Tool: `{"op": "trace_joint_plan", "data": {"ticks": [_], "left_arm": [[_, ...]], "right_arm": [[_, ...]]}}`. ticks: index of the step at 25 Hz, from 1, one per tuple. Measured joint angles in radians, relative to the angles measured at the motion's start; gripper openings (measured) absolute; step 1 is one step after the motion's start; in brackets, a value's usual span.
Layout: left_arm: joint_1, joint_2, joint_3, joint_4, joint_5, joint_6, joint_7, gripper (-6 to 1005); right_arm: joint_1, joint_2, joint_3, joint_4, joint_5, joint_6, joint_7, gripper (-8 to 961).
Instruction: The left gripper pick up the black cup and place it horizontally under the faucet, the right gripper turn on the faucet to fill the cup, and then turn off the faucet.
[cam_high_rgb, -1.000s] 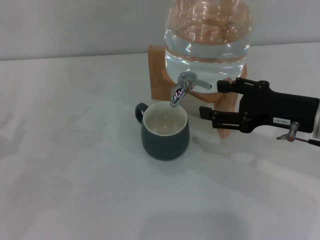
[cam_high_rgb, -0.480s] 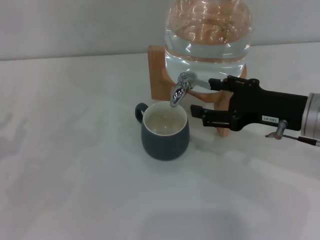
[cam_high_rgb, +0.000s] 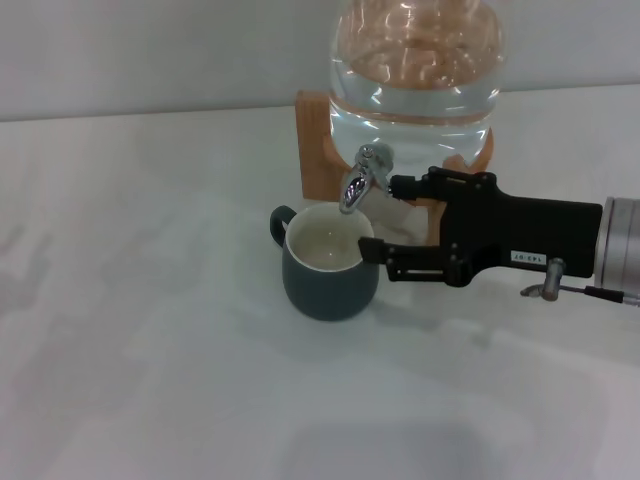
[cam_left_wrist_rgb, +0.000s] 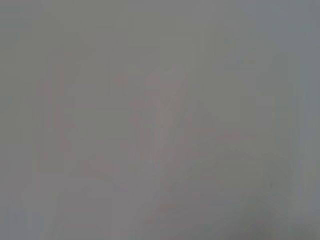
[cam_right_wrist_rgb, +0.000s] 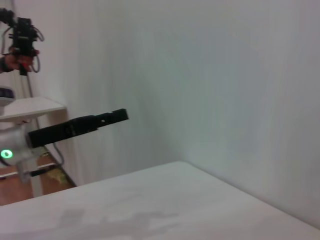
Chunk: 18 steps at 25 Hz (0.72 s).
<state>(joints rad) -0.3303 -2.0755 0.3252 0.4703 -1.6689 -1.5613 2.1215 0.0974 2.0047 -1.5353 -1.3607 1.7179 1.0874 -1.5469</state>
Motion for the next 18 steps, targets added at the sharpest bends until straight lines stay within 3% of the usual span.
{"op": "trace_joint_plan", "data": {"ticks": [8, 18], "left_arm": [[0.004, 0.000, 0.000, 0.001, 0.000, 0.001, 0.000, 404], [0.001, 0.000, 0.000, 0.004, 0.000, 0.020, 0.000, 405]], "right_arm": [[-0.002, -0.001, 0.057, -0.001, 0.000, 0.030, 0.003, 839], [-0.018, -0.001, 0.235, 0.005, 0.005, 0.279, 0.006, 839]]}}
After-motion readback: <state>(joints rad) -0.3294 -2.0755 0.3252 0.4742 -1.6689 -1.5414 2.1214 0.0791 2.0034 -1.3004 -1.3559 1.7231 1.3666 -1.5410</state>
